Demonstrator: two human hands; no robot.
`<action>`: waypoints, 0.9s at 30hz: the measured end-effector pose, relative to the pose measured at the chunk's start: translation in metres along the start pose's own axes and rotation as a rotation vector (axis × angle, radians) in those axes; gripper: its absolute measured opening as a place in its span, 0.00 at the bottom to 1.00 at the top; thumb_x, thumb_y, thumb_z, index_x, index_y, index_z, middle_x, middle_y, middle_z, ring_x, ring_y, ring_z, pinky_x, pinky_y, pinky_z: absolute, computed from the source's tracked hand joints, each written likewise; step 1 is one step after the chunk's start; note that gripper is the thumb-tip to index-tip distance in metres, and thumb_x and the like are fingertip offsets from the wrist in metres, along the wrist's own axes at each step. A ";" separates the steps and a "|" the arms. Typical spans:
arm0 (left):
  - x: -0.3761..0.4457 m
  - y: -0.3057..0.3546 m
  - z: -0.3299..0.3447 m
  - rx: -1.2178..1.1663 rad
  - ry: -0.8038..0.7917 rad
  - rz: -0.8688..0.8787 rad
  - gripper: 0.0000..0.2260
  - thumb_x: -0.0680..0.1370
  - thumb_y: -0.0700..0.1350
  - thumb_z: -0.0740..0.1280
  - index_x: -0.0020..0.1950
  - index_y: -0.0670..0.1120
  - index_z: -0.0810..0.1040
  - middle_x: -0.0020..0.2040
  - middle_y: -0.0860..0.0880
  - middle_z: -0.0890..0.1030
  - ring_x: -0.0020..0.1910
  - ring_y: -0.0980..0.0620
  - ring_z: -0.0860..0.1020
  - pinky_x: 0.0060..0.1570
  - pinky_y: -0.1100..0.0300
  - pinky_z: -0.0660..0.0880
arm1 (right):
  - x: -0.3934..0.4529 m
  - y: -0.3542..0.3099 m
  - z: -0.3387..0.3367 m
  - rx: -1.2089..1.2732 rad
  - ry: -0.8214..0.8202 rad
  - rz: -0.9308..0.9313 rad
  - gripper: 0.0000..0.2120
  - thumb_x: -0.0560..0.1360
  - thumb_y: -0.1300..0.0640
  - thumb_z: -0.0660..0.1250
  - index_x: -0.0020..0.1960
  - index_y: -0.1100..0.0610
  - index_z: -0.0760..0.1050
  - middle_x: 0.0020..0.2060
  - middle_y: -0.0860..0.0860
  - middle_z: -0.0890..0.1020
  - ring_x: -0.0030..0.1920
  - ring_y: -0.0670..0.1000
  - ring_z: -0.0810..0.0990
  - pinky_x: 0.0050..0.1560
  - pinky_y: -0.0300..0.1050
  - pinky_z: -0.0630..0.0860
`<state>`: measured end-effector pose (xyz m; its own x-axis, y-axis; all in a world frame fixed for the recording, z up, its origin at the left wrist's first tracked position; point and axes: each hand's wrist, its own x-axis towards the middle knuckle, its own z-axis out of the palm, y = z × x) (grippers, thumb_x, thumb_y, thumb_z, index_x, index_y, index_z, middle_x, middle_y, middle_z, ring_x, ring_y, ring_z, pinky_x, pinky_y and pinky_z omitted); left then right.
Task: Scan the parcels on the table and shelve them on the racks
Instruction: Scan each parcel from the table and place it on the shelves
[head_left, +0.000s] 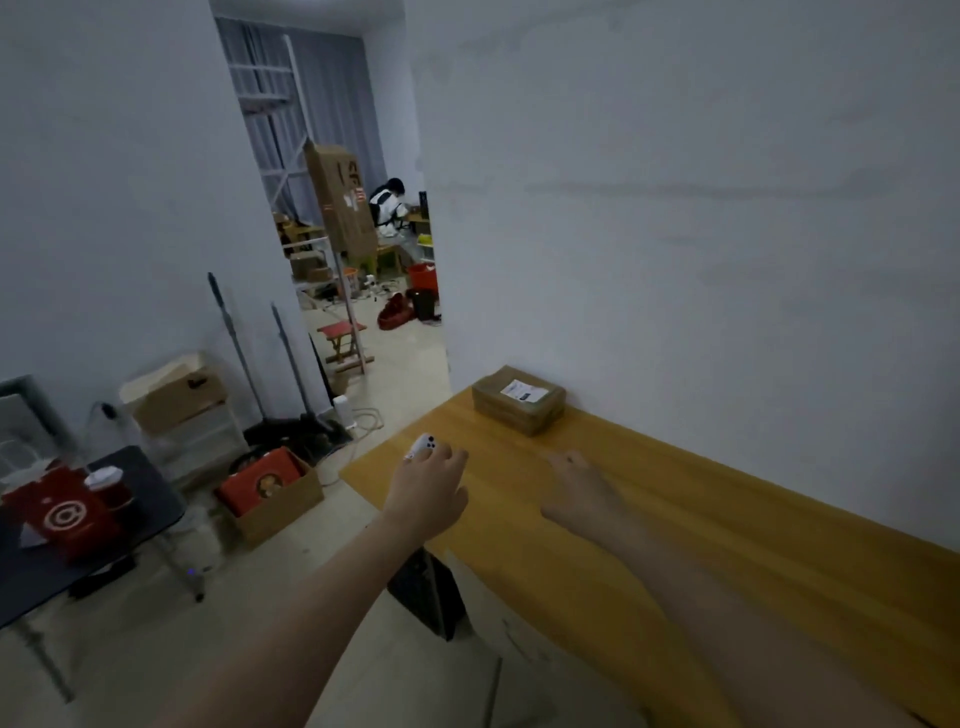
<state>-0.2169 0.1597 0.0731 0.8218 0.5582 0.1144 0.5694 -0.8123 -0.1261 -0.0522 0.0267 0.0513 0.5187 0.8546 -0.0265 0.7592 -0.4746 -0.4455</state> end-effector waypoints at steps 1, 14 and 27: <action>0.014 -0.007 0.006 -0.007 0.003 0.019 0.21 0.81 0.53 0.57 0.74 0.49 0.62 0.69 0.47 0.68 0.66 0.45 0.69 0.57 0.51 0.74 | 0.011 -0.001 0.003 0.004 0.008 0.024 0.30 0.73 0.53 0.68 0.72 0.52 0.61 0.69 0.53 0.64 0.66 0.54 0.67 0.57 0.50 0.74; 0.210 -0.022 0.091 -0.048 -0.017 0.137 0.19 0.81 0.53 0.58 0.70 0.47 0.67 0.66 0.48 0.71 0.64 0.47 0.72 0.57 0.53 0.74 | 0.194 0.056 0.024 -0.017 0.010 0.123 0.30 0.74 0.52 0.67 0.72 0.55 0.61 0.69 0.55 0.64 0.68 0.56 0.64 0.63 0.50 0.70; 0.424 -0.017 0.231 -0.094 -0.133 0.102 0.18 0.81 0.47 0.57 0.71 0.48 0.65 0.68 0.48 0.69 0.64 0.47 0.71 0.57 0.53 0.72 | 0.406 0.162 0.098 -0.214 -0.147 0.059 0.29 0.76 0.53 0.64 0.74 0.55 0.57 0.72 0.56 0.59 0.70 0.58 0.62 0.62 0.52 0.70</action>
<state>0.1270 0.4492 -0.1034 0.8746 0.4842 -0.0264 0.4832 -0.8747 -0.0372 0.2428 0.3176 -0.1188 0.5137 0.8381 -0.1835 0.8032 -0.5450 -0.2405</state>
